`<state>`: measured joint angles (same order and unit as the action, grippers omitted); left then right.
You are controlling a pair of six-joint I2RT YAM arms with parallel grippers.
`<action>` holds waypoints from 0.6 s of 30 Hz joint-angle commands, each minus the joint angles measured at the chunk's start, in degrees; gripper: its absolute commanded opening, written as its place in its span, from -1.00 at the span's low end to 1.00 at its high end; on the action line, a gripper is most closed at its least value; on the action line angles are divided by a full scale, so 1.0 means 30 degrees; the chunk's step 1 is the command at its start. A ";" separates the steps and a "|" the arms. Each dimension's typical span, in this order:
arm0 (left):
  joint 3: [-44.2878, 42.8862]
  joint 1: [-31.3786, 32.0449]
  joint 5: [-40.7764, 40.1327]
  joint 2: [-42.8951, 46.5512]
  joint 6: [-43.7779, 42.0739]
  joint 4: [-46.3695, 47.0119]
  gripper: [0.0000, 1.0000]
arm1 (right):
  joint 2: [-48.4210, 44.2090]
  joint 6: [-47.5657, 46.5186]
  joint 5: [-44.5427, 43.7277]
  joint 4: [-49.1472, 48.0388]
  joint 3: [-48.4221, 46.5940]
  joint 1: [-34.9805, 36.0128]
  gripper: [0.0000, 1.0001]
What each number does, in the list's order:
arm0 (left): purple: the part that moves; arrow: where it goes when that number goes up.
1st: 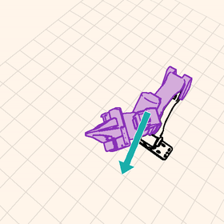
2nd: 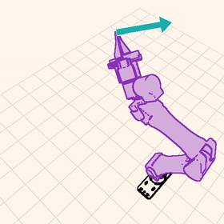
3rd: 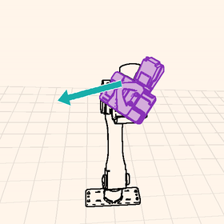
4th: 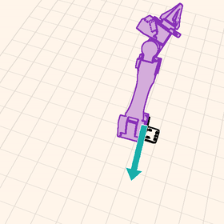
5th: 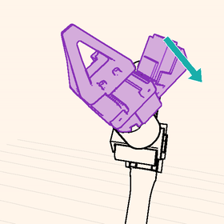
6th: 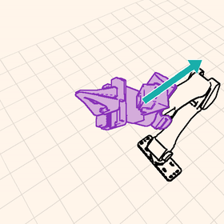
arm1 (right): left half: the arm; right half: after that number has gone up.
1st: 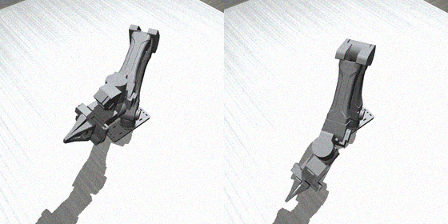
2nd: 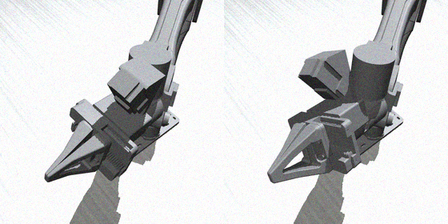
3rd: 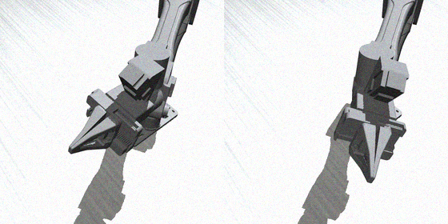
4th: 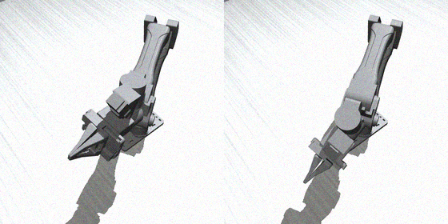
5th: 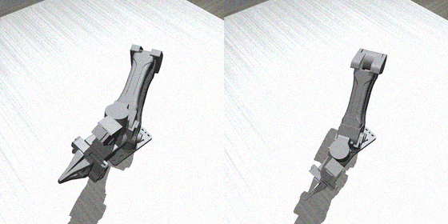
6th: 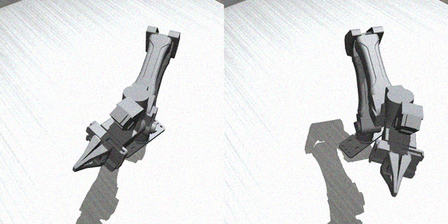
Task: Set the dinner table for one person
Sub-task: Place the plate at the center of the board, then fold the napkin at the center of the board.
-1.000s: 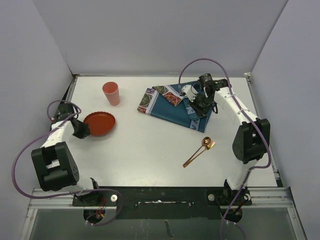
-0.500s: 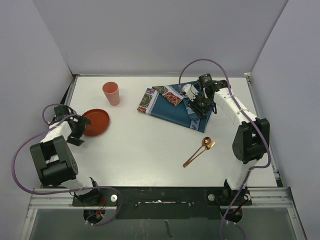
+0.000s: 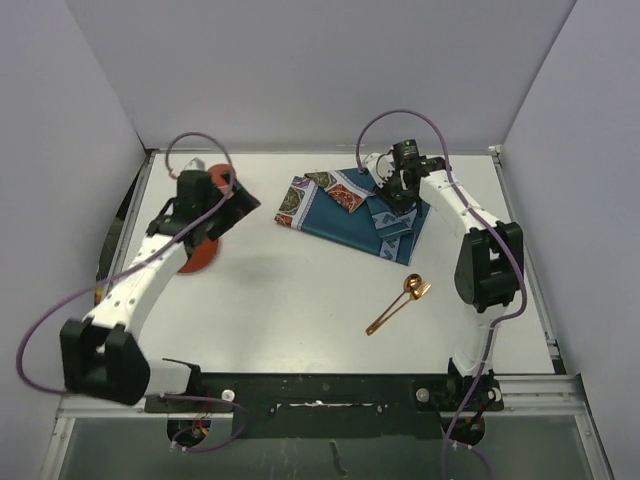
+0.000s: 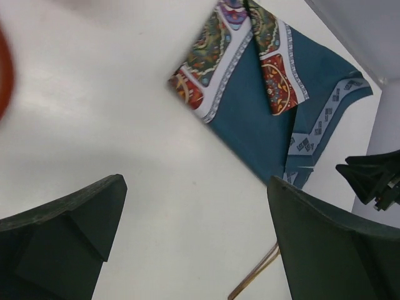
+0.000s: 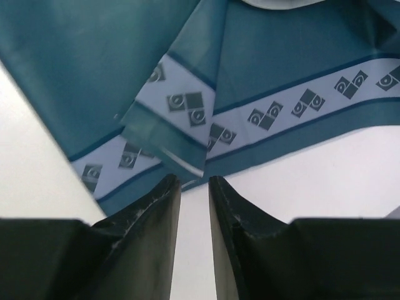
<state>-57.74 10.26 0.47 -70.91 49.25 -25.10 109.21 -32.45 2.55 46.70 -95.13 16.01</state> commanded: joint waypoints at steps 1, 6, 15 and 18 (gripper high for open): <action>-0.4827 0.2311 0.0401 -0.7359 -0.2497 0.1938 0.96 | 0.2031 0.0904 -0.0165 -0.0708 -0.2075 -0.0447 -0.47; -1.0168 0.3664 -0.0462 -1.3631 -0.3551 0.2173 0.96 | 0.1821 0.1013 -0.0350 -0.1123 -0.1235 -0.0548 -0.47; -1.2771 0.3699 -0.0464 -1.6685 -0.2869 0.0561 0.96 | 0.1453 0.1054 -0.0579 -0.0949 -0.0335 -0.1197 -0.47; -1.2638 0.3699 -0.0552 -1.7030 -0.2851 0.0367 0.96 | 0.1465 0.1089 -0.0585 -0.0611 -0.0648 -0.1238 -0.47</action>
<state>-93.23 21.58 -0.10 -120.88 40.84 -23.77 116.73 -29.67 1.52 44.77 -95.70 12.93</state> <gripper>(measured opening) 0.979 0.266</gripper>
